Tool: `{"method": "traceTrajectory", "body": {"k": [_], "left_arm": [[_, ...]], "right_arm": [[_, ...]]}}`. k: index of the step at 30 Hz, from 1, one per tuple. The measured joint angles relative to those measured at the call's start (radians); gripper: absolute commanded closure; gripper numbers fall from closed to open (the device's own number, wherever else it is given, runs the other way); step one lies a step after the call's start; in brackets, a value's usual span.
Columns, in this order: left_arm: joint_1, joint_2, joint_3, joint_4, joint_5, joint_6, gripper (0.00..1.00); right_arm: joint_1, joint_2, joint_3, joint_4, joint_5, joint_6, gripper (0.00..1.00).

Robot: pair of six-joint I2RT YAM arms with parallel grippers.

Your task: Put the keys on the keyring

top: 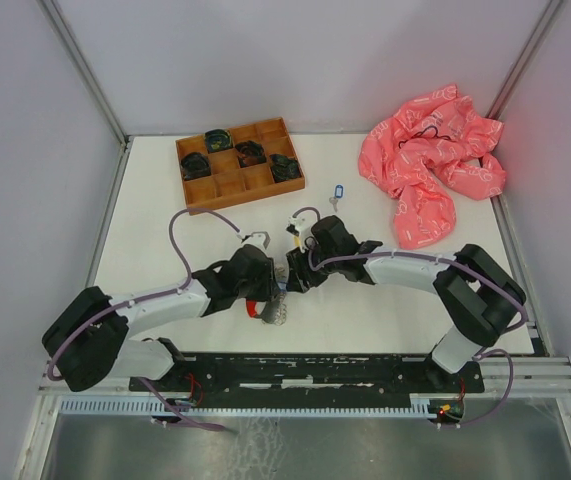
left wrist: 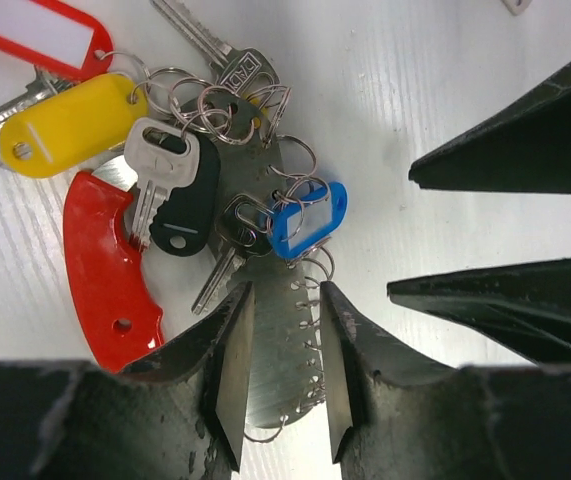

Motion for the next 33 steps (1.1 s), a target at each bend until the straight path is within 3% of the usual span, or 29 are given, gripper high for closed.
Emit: {"method": "traceTrajectory", "body": {"k": [5, 22, 33], "left_arm": [[0.0, 0.028, 0.004, 0.007, -0.004, 0.019, 0.67], [0.002, 0.045, -0.016, 0.041, -0.01, 0.018, 0.71], [0.003, 0.045, -0.026, 0.06, -0.011, 0.017, 0.72]], "right_arm": [[0.0, 0.01, 0.001, 0.03, -0.057, -0.013, 0.51], [0.007, 0.137, 0.063, 0.07, -0.148, -0.037, 0.53], [0.021, 0.172, 0.083, 0.068, -0.186, -0.077, 0.68]]}}
